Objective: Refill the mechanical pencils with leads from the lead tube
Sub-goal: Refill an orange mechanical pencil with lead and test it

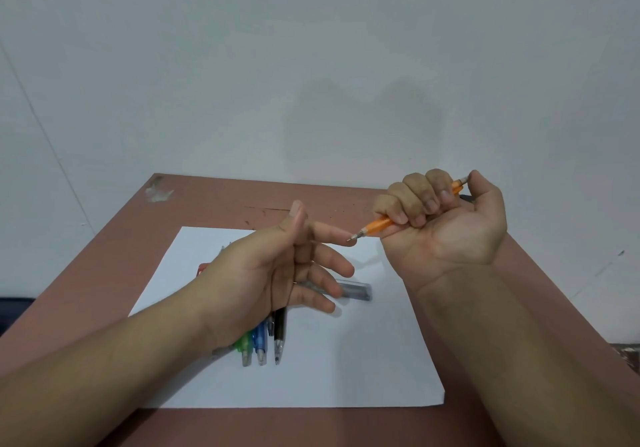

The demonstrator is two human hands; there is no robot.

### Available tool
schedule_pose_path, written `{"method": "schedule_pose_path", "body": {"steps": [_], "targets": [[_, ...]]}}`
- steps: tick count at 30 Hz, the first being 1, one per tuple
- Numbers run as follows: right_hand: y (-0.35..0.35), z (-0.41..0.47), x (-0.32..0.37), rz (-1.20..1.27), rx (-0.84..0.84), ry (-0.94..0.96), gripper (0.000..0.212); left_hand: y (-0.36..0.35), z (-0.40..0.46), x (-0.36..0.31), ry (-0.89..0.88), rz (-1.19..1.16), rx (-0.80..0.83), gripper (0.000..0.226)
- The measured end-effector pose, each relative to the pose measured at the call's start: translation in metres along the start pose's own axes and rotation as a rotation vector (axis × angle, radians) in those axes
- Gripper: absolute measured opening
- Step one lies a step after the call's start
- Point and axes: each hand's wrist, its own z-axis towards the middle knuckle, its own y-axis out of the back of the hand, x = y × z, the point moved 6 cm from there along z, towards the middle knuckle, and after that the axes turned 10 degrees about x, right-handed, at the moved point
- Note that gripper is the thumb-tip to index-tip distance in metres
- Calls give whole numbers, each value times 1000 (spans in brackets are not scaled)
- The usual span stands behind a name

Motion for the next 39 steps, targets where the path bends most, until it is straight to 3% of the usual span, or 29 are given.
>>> {"method": "schedule_pose_path", "body": {"steps": [10, 22, 29, 39], "targets": [[-2, -1, -1, -10, 34, -23, 42, 1, -1, 0, -6, 0, -1, 60], [-4, 0, -1, -34, 69, -32, 44, 4, -2, 0, -20, 31, -27, 35], [-3, -1, 1, -30, 50, -4, 39, 3, -3, -1, -29, 118, -107, 17], [-8, -5, -10, -36, 59, -16, 39, 6, -2, -4, -62, 140, -220, 9]]}}
